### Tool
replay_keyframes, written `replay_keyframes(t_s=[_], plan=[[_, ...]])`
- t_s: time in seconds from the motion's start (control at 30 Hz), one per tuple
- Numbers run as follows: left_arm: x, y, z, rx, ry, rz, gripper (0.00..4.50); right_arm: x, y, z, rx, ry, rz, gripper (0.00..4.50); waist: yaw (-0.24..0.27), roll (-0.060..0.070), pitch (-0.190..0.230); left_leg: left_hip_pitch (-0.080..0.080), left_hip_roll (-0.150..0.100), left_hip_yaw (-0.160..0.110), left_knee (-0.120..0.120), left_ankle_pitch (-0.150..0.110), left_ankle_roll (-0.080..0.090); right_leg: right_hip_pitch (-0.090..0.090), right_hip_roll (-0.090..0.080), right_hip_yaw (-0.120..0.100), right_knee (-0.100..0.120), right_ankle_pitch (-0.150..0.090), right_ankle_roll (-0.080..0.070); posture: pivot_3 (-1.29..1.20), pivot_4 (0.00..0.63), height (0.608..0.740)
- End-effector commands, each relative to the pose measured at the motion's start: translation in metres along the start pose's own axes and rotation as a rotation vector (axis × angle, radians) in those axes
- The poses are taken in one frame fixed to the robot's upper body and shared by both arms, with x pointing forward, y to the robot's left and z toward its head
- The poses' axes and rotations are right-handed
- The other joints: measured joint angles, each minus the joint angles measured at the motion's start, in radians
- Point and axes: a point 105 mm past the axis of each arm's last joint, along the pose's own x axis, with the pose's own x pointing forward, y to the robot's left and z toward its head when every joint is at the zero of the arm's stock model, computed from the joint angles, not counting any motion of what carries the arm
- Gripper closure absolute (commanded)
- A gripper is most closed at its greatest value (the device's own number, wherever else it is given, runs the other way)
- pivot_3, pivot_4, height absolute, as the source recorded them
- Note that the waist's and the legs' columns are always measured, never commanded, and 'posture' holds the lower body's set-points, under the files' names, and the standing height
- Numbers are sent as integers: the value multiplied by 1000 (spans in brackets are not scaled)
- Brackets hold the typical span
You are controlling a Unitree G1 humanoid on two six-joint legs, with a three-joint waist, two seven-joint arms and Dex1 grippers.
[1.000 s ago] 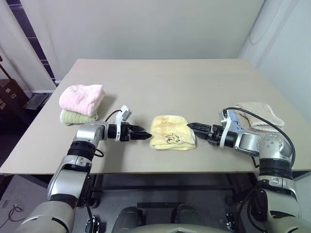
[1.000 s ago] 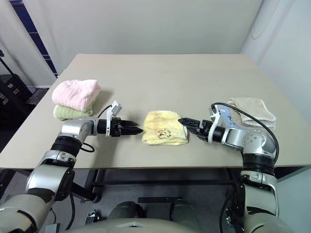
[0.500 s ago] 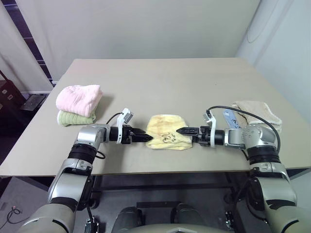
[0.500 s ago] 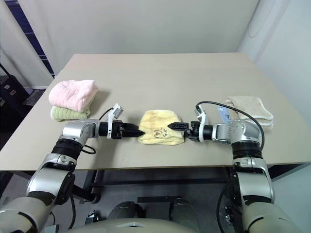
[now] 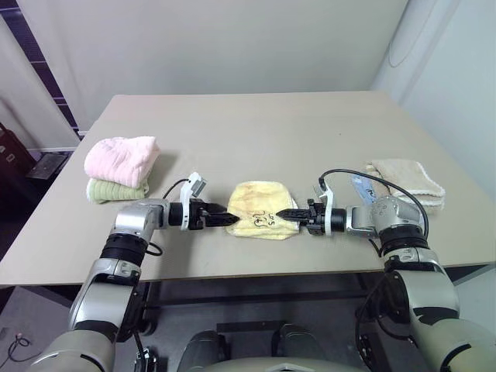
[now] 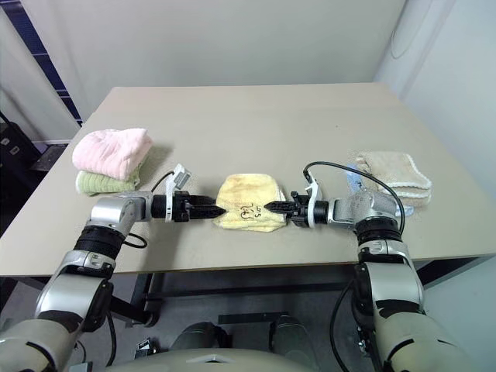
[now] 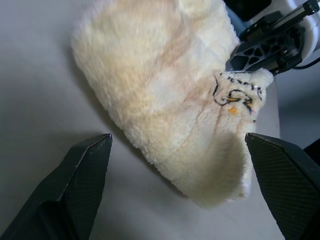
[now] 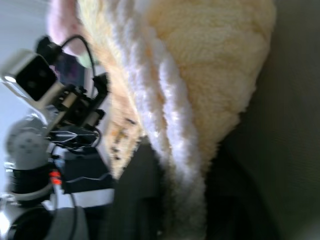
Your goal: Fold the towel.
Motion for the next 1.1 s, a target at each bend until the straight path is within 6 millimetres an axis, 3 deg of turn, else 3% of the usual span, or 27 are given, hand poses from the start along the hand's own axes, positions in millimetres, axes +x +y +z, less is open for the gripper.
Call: replay_keyframes(t_s=[0.03,0.17,0.23,0.33,0.53,0.63,0.77,0.93,1.1], plan=[[-7,-2,16,74,-48,-3,0,-5,14,9,-24,-87,79,4484,1,0,0,0,0,0,0,0,0,0,0,0,0,0,0,0,0,740],[-13,-8,24,164,-93,-20,0,-21,38,26,-109,-267,154,4484,2,0,0,0,0,0,0,0,0,-1,-1,0,1,0,0,0,0,740],[-18,-15,31,233,-160,-43,0,-37,56,37,-190,-399,169,4484,3,1,1,-1,0,0,0,0,0,-2,-1,0,2,0,0,0,0,740],[-23,-21,25,313,-157,-64,0,-62,79,49,-292,-579,157,4484,4,1,0,-1,0,0,-1,0,0,-4,-2,0,4,0,0,0,0,740],[-27,-36,7,316,-112,-119,0,-133,98,78,-425,-1014,-6,4484,6,1,1,-1,0,1,-1,0,0,-4,-2,0,4,0,0,0,0,740],[-25,-36,0,307,-99,-111,0,-163,92,89,-374,-1147,-63,4484,4,2,1,0,-1,1,-1,0,0,-3,-2,1,3,0,0,0,0,740],[-18,-37,-4,305,-97,-117,0,-212,64,111,-186,-1369,-120,4484,4,2,1,0,-1,2,-1,0,0,-3,-1,1,3,0,0,0,0,740],[-14,-36,-4,305,-98,-114,0,-235,15,120,12,-1451,-245,4484,-1,3,1,0,-1,3,-1,0,0,-3,-1,2,2,0,0,0,0,740],[-14,-35,-4,306,-93,-111,0,-238,-9,118,163,-1476,-249,4484,-1,10,1,1,0,3,-2,0,0,-3,0,3,3,0,0,0,0,740]])
